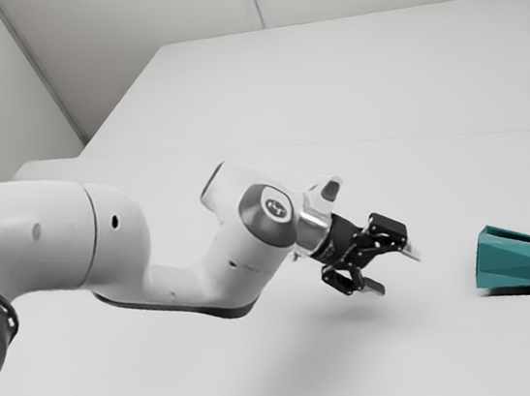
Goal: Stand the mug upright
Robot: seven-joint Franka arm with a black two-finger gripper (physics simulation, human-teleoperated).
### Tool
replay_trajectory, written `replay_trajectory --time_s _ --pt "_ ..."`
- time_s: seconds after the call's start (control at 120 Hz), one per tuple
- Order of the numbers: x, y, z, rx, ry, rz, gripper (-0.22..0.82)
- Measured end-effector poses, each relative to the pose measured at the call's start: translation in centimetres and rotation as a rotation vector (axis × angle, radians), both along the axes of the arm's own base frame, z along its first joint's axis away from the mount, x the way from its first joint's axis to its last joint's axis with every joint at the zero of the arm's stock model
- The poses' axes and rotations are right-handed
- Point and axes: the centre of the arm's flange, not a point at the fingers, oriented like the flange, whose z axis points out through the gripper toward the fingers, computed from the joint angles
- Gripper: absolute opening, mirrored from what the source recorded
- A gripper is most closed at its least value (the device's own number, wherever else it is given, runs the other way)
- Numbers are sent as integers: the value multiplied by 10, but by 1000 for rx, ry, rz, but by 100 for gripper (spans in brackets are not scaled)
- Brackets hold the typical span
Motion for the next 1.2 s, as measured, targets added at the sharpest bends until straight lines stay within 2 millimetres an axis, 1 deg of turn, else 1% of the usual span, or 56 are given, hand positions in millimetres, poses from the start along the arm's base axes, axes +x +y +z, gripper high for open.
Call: replay_trajectory --time_s 0.067,0.217,0.308,0.442,0.583,0.808,0.908,0.975,1.125,1.158,1.2 --pt "6 -10 3 -2 -35 -26 60" --pt "21 -36 -1 8 -102 -87 60" --pt "27 -55 -1 9 -139 -128 60" --pt "35 -74 -4 10 -181 -171 60" --pt "37 -94 -7 -2 -206 -213 60" --pt "45 -118 -18 -15 -233 -258 60" --pt "50 -121 -25 -14 -238 -268 60" --pt "55 -129 -27 -19 -249 -282 60" --pt "64 -138 -30 -27 -266 -307 60" --pt "64 -139 -30 -28 -267 -311 59" --pt "65 -141 -30 -29 -271 -316 54"
